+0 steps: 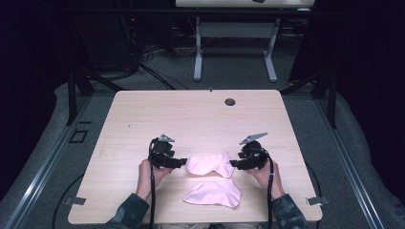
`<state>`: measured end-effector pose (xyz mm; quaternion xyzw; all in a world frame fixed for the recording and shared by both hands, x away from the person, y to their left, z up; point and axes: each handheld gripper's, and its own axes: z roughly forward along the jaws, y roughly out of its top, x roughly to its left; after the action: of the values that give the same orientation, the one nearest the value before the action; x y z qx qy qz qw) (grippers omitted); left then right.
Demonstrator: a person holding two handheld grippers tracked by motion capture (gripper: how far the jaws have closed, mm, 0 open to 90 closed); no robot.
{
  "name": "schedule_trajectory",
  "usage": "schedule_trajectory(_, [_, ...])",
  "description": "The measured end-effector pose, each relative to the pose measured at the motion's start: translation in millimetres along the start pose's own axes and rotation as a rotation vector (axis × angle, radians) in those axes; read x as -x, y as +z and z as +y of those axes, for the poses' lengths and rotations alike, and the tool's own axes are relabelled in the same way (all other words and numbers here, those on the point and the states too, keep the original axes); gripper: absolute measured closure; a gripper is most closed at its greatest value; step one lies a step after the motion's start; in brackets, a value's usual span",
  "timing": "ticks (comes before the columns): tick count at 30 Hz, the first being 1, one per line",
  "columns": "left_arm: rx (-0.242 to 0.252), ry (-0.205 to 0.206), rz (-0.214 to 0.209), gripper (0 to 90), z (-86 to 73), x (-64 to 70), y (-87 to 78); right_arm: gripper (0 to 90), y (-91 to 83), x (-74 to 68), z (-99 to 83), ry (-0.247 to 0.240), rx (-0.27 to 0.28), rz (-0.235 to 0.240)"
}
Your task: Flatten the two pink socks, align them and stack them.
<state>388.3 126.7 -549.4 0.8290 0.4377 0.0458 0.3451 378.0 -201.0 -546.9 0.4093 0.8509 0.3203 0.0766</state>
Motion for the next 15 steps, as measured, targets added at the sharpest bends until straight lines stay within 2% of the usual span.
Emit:
schedule_trajectory(2, [-0.021,0.008,-0.002,39.9,3.3,1.2,6.7,48.2,8.6,1.7,5.9,0.006,-0.029,0.024])
schedule_trajectory(6, [-0.056,0.037,-0.007,50.8,6.2,5.2,16.5,54.1,20.3,2.0,10.9,0.019,-0.037,0.027])
schedule_trajectory(9, [-0.057,0.049,0.008,59.8,6.8,6.8,18.3,58.7,23.5,-0.3,12.9,-0.011,-0.067,0.017])
schedule_trajectory(15, [-0.068,0.078,0.012,66.8,5.9,8.7,18.5,62.6,27.8,-4.1,11.0,-0.033,-0.088,0.005])
